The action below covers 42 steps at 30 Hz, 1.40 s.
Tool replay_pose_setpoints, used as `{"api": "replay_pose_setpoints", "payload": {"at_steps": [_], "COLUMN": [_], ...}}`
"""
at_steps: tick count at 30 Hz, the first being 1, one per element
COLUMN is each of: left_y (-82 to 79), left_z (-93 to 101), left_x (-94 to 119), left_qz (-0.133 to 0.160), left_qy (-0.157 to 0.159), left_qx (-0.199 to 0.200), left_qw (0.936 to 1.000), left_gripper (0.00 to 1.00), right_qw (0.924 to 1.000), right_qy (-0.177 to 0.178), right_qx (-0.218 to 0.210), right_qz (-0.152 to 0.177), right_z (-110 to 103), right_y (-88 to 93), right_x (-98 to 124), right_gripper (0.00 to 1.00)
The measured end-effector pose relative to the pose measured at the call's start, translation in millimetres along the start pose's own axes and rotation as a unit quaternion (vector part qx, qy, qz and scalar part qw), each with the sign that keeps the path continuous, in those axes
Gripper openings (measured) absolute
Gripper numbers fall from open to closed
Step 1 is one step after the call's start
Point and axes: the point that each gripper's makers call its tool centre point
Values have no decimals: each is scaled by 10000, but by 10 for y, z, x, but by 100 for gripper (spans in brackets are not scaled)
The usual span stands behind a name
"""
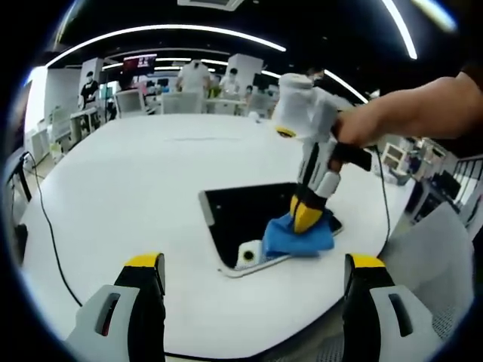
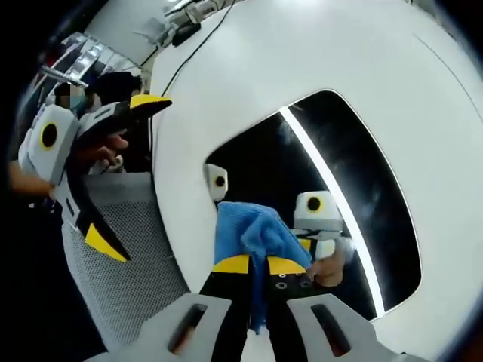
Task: Wipe the mirror surface with the cleaning cloth until all visible marks leave the cleaned area.
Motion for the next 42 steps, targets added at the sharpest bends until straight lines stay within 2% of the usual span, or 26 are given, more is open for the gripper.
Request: {"api": "replay_pose_setpoints", "payload": {"at_steps": [8, 12, 18, 24, 30, 36, 42], "left_y": [9, 17, 17, 35, 36, 40, 41], "left_z": [-19, 3, -16, -19, -28, -46, -43], "left_x": [-19, -36, -40, -46, -41, -46, -39], "left_qz": [22, -9, 21, -23, -21, -23, -48], "left_qy": [-8, 53, 22, 18, -10, -32, -43], "left_qx": [11, -23, -10, -17, 3, -16, 1], "left_qw": [10000, 10000, 10000, 10000, 10000, 10000, 10000], "left_gripper": [99, 99, 99, 99, 99, 99, 99], "right_qw": [9995, 9997, 9997, 9997, 9988, 9963, 9960], "right_qy": [-265, -84, -56, 30, 275, 434, 499], "right_qx": [4, 102, 104, 117, 334, 725, 736], "right_qz": [-192, -214, -235, -205, -208, -149, -82], "right_z": [-15, 94, 232, 486, 617, 805, 883], "right_y": [12, -32, -94, -215, -254, -351, -383], "right_x": [48, 83, 124, 152, 174, 166, 180], "right_gripper": [0, 0, 0, 0, 0, 0, 0]}}
Point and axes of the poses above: the point that each gripper's makers call its tool centre point, and the gripper's own axes: x roughly backward along the fingers, z roughly to its right, y roughly out of its underside, and after that the axes turned 10 degrees about y, right-handed
